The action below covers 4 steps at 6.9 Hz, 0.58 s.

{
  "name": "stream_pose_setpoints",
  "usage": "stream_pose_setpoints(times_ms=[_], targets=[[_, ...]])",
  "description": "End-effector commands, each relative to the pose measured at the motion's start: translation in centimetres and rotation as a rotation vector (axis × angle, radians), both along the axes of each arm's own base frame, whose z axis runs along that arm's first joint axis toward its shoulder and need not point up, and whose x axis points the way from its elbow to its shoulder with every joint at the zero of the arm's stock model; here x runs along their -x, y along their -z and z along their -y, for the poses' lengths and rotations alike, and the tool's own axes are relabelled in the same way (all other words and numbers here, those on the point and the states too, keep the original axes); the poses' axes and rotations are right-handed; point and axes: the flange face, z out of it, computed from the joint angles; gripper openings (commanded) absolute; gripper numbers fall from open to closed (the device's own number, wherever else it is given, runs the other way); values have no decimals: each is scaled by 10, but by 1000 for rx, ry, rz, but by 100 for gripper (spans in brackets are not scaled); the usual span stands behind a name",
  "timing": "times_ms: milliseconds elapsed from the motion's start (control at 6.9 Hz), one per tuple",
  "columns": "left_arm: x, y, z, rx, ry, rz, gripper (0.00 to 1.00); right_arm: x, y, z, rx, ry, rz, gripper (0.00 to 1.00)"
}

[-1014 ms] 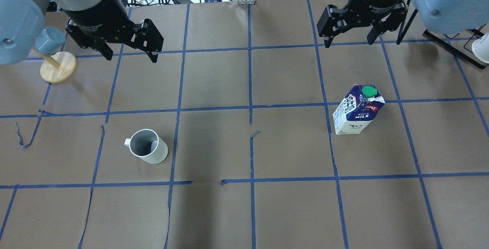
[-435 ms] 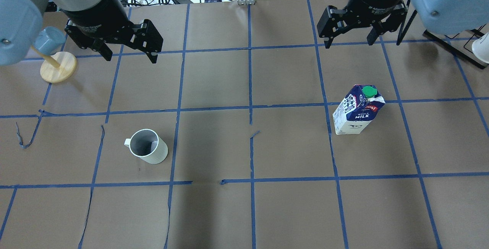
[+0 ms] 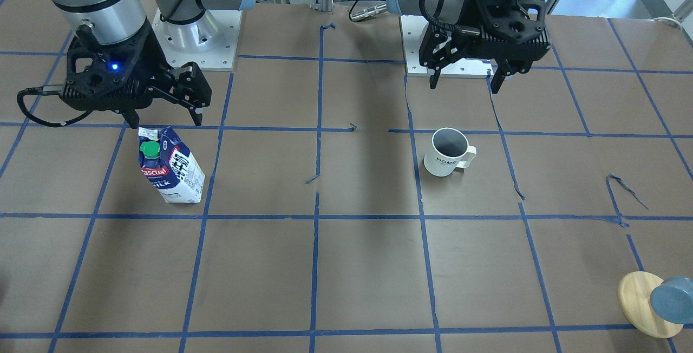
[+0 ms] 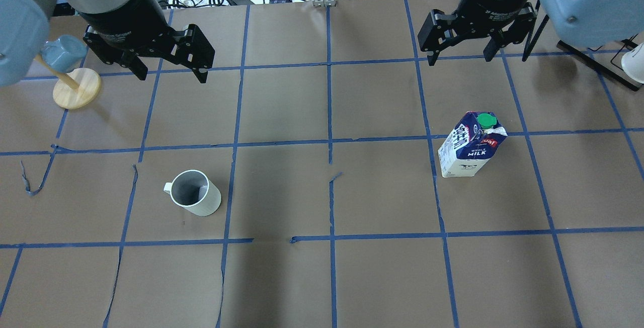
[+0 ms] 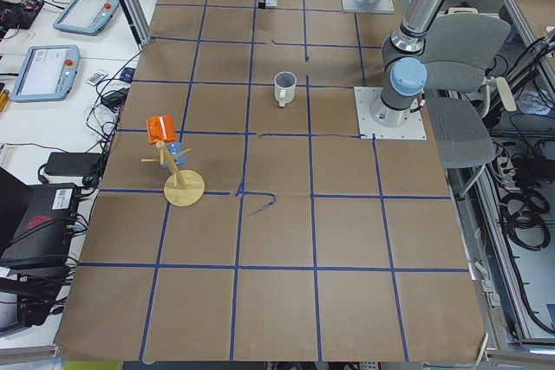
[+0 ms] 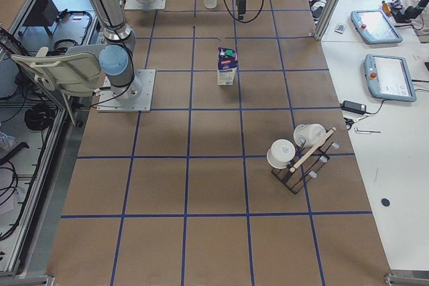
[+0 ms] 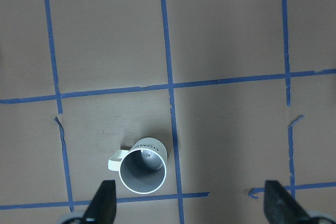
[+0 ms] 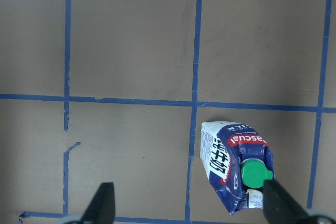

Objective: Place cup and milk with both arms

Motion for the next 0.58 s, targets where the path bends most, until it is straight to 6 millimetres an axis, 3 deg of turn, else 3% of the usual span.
stream_pose_setpoints(times_ms=[0, 435], targets=[[0, 0, -1, -1, 1, -6, 100, 0, 0, 0, 1, 0, 1, 100], [0, -3, -6, 1, 2, -2, 100, 1, 2, 0, -5, 2, -7, 100]])
